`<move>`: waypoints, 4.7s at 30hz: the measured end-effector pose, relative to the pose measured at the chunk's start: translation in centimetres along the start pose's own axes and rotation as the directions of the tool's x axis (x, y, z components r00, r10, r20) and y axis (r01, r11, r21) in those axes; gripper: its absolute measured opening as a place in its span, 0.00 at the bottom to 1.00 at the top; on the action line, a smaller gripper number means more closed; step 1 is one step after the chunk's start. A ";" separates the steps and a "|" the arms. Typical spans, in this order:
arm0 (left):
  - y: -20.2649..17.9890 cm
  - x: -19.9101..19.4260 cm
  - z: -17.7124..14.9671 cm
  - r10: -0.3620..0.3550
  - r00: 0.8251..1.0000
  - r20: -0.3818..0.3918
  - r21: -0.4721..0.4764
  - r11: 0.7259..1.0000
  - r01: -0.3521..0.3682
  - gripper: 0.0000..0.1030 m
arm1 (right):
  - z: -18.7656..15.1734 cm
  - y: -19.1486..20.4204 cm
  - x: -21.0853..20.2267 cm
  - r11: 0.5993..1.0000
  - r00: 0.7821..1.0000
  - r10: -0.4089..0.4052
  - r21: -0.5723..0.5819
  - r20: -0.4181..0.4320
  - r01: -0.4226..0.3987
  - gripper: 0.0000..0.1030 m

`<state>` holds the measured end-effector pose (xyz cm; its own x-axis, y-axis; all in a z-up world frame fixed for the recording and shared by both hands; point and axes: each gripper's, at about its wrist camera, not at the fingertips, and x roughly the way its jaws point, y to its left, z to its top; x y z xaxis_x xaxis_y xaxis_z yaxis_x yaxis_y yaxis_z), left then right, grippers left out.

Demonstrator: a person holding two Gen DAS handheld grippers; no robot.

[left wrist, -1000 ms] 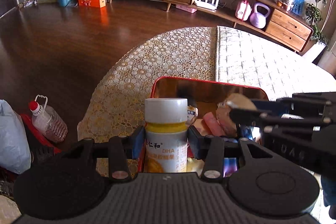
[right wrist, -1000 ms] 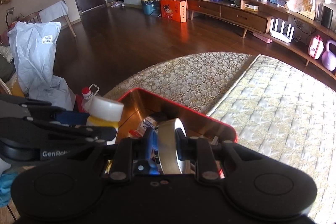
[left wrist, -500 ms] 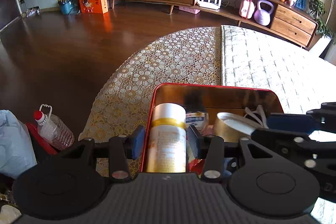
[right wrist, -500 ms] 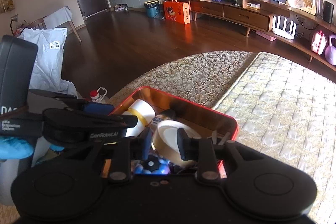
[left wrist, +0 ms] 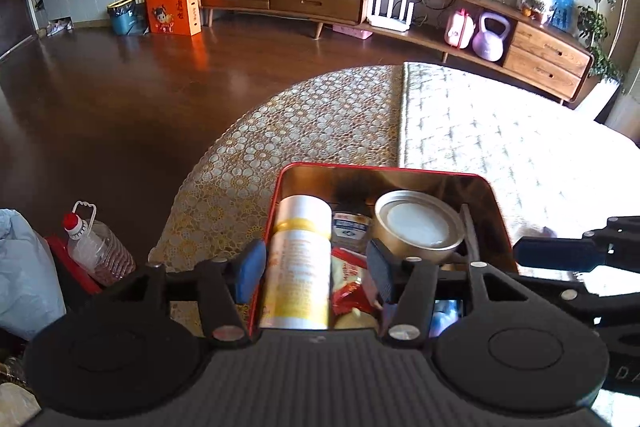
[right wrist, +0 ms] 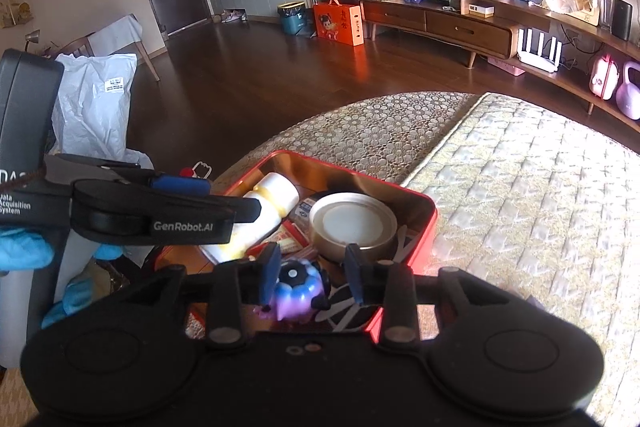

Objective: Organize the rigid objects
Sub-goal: 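Open both grippers to drop the bottle and gold tin into the red tin, then withdraw both grippers and move toward the purple block and nail clipper, then grasp the small purple block with the left gripper while the right grasps the nail clipper, then lift and carry the purple block to the red tin with the left gripper while the right carries the clipper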

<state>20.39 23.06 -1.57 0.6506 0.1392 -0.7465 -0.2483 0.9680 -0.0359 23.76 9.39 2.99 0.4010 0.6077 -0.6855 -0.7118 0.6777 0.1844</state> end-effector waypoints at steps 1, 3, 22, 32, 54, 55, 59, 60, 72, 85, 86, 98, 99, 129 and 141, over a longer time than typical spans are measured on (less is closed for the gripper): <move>-0.1 -0.3 -0.1 -0.004 1.000 0.002 0.000 1.000 0.004 0.54 | -0.1 0.0 -0.2 1.000 1.000 -0.001 0.002 0.004 0.001 0.38; -0.5 -1.0 -0.3 -0.012 1.000 0.008 0.003 1.000 0.012 0.54 | -0.3 0.1 -0.8 1.000 1.000 0.003 0.008 0.013 -0.003 0.41; -5.0 -6.3 -2.8 -0.061 0.993 0.104 0.057 0.997 0.055 0.70 | -4.8 -2.6 -8.5 0.999 0.997 -0.027 0.022 0.079 0.025 0.77; -8.6 -6.8 -3.7 -0.127 0.984 0.121 0.076 0.990 0.119 0.80 | -7.6 -5.7 -10.9 0.993 0.989 -0.118 0.032 0.088 0.115 1.00; -18.3 0.1 -1.6 -0.190 0.981 0.046 0.116 0.976 0.184 0.80 | -11.0 -10.6 -9.3 0.979 0.981 -0.184 0.096 0.059 0.178 0.97; -18.7 0.5 -1.4 -0.186 0.982 0.043 0.121 0.976 0.180 0.80 | -11.1 -10.8 -9.1 0.979 0.982 -0.182 0.098 0.057 0.176 0.97; -20.2 2.2 -0.7 -0.188 0.982 0.024 0.135 0.974 0.184 0.80 | -11.3 -11.3 -8.3 0.976 0.979 -0.196 0.111 0.053 0.189 0.90; -20.6 2.6 -0.5 -0.192 0.981 0.015 0.139 0.972 0.188 0.80 | -11.4 -11.4 -8.1 0.974 0.978 -0.204 0.112 0.052 0.197 0.88; -22.5 7.8 -0.6 -0.187 0.980 -0.071 0.152 0.969 0.196 0.80 | -11.3 -12.3 -5.3 0.970 0.976 -0.218 0.113 0.013 0.215 0.73; -22.6 10.0 -1.8 -0.173 0.979 -0.106 0.176 0.966 0.190 0.37 | -11.0 -11.4 -2.5 0.960 0.961 -0.270 0.064 -0.056 0.273 0.35; -22.6 10.0 -1.8 -0.172 0.980 -0.104 0.180 0.965 0.188 0.36 | -11.0 -11.4 -2.3 0.959 0.960 -0.273 0.062 -0.063 0.276 0.33; -21.9 9.5 -1.9 -0.168 0.982 -0.084 0.174 0.968 0.181 0.20 | -11.1 -11.6 -2.3 0.951 0.954 -0.295 0.081 -0.052 0.299 0.10; -21.8 9.4 -1.9 -0.170 0.982 -0.083 0.169 0.969 0.182 0.20 | -11.1 -11.7 -2.4 0.950 0.954 -0.297 0.087 -0.051 0.300 0.10; -15.0 -1.5 -2.4 -0.175 0.985 -0.010 0.118 0.978 0.175 0.20 | -8.9 -7.8 -9.3 0.960 0.970 -0.237 0.169 0.063 0.223 0.10; -8.4 -3.6 -2.9 -0.140 0.990 0.010 0.048 0.989 0.140 0.20 | -6.8 -3.6 -8.6 0.977 0.980 -0.177 0.133 0.088 0.164 0.10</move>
<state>18.03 13.79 -0.48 0.6858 0.0040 -0.7277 -0.1200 0.9869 -0.1077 18.96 -1.06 3.39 0.5696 0.5123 -0.6427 -0.5532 0.8173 0.1612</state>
